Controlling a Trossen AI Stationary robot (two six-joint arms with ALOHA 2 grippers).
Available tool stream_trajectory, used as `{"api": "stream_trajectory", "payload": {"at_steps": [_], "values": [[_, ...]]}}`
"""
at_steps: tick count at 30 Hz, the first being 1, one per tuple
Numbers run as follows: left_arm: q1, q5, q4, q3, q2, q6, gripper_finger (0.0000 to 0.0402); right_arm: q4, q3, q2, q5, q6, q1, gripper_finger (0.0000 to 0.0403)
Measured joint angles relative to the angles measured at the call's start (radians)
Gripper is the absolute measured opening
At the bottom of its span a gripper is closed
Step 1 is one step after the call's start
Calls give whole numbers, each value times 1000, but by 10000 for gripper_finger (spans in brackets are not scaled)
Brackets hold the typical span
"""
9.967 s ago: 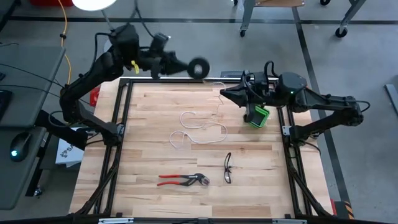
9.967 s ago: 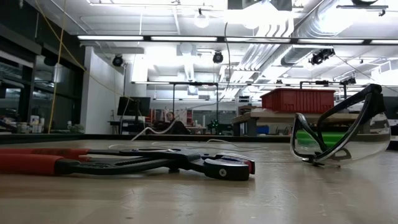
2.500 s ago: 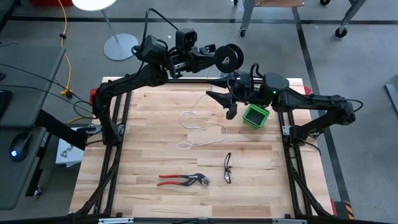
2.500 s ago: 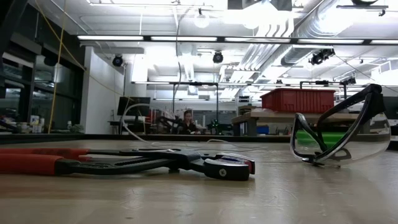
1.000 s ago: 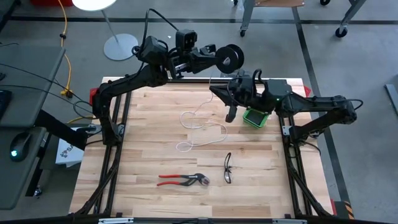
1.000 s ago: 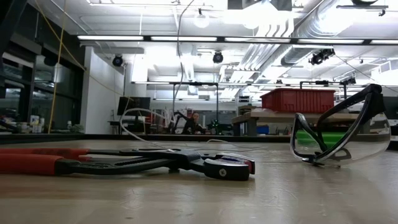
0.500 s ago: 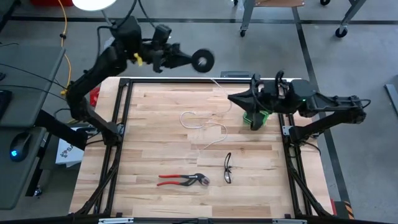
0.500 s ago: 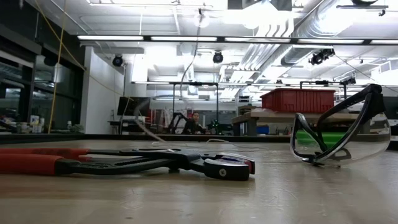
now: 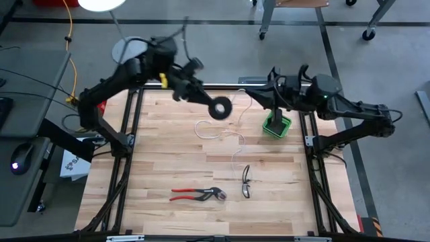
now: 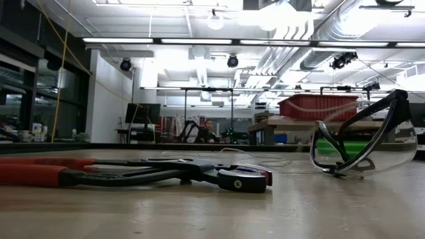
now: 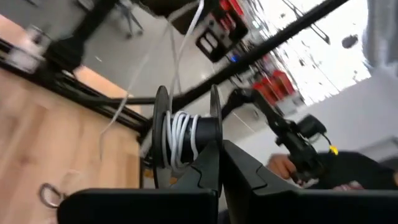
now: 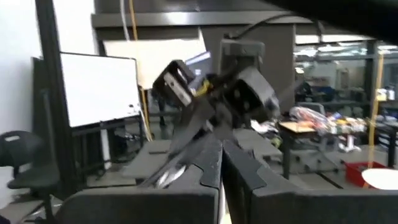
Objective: Coil cords
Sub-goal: Coil the wire into the spool
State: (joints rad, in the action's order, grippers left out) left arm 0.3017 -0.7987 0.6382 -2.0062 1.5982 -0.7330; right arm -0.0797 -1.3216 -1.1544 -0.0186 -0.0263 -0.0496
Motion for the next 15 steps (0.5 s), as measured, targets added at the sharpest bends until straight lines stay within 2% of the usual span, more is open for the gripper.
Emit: {"api": "stream_trajectory", "payload": {"at_steps": [6, 12, 15], "values": [[-40, -108, -220, 0, 97, -102, 0, -81, 0, -36, 78, -27, -18, 0], [-48, -168, -684, 0, 194, -327, 0, -128, 0, -61, 84, -45, -17, 0], [-49, -198, -855, 0, 231, -466, 0, -128, 0, -60, 88, -45, -17, 0]]}}
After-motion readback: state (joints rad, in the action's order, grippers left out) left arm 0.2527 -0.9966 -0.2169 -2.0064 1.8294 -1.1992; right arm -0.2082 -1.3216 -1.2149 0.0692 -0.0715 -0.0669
